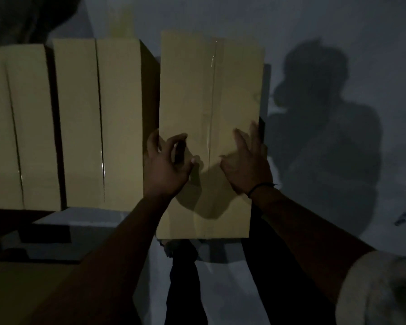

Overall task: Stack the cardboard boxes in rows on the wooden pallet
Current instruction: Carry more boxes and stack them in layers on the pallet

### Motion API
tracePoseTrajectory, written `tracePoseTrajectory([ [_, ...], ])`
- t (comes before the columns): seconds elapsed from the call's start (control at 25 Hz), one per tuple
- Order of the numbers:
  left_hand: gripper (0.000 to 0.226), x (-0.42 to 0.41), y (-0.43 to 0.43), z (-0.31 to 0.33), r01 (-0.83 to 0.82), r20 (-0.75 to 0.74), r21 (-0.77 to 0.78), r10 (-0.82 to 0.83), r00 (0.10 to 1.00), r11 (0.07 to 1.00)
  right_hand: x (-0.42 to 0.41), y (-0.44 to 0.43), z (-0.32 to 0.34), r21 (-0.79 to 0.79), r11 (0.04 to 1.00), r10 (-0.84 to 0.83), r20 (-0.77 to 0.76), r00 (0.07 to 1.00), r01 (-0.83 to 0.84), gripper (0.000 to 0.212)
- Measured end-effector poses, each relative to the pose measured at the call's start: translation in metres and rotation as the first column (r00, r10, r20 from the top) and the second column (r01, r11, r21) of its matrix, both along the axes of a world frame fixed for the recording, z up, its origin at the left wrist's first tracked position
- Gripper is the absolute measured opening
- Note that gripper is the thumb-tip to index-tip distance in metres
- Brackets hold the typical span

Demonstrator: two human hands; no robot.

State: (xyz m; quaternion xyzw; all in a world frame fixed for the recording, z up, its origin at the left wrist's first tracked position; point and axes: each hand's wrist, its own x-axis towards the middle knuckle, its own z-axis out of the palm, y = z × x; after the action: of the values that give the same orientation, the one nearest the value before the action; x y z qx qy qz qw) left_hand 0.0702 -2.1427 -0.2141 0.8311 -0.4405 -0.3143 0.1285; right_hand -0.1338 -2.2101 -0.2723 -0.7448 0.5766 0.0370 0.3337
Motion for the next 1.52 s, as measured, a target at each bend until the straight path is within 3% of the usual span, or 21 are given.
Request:
tracePoseTrajectory([
  [0.2, 0.066, -0.031, 0.008, 0.115, -0.131, 0.067, -0.053, 0.134, 0.989, 0.99, -0.008, -0.011, 0.125, -0.218, 0.976, 0.021, 0.048, 0.999, -0.01, 0.072],
  [0.32, 0.064, -0.048, 0.019, 0.206, -0.206, 0.118, -0.087, 0.215, 0.969, 0.975, -0.006, -0.023, 0.225, -0.201, 0.978, 0.071, 0.034, 0.997, -0.062, 0.069],
  [0.44, 0.066, -0.064, 0.028, 0.295, -0.346, 0.118, -0.107, 0.358, 0.926, 0.932, 0.001, -0.027, 0.317, -0.308, 0.936, 0.176, -0.011, 0.984, -0.171, 0.067],
  [0.76, 0.084, -0.071, 0.124, 0.448, -0.525, 0.195, -0.208, 0.561, 0.805, 0.825, 0.029, 0.037, 0.467, -0.502, 0.802, 0.411, 0.066, 0.909, -0.325, 0.063],
  [0.88, 0.088, -0.075, 0.206, 0.493, -0.579, 0.27, -0.308, 0.653, 0.708, 0.755, 0.051, 0.101, 0.515, -0.554, 0.731, 0.549, 0.133, 0.825, -0.397, 0.061],
  [1.0, 0.091, -0.088, 0.297, 0.532, -0.643, 0.369, -0.376, 0.744, 0.557, 0.667, 0.069, 0.182, 0.558, -0.625, 0.643, 0.673, 0.186, 0.716, -0.442, 0.059],
  [1.16, 0.094, -0.117, 0.407, 0.572, -0.733, 0.396, -0.433, 0.841, 0.369, 0.525, 0.075, 0.292, 0.603, -0.683, 0.532, 0.802, 0.217, 0.556, -0.5, 0.059],
  [1.52, 0.096, -0.211, 0.608, 0.639, -0.803, 0.466, -0.553, 0.882, -0.076, 0.223, 0.056, 0.501, 0.67, -0.716, 0.271, 0.96, 0.247, 0.129, -0.643, 0.063],
])
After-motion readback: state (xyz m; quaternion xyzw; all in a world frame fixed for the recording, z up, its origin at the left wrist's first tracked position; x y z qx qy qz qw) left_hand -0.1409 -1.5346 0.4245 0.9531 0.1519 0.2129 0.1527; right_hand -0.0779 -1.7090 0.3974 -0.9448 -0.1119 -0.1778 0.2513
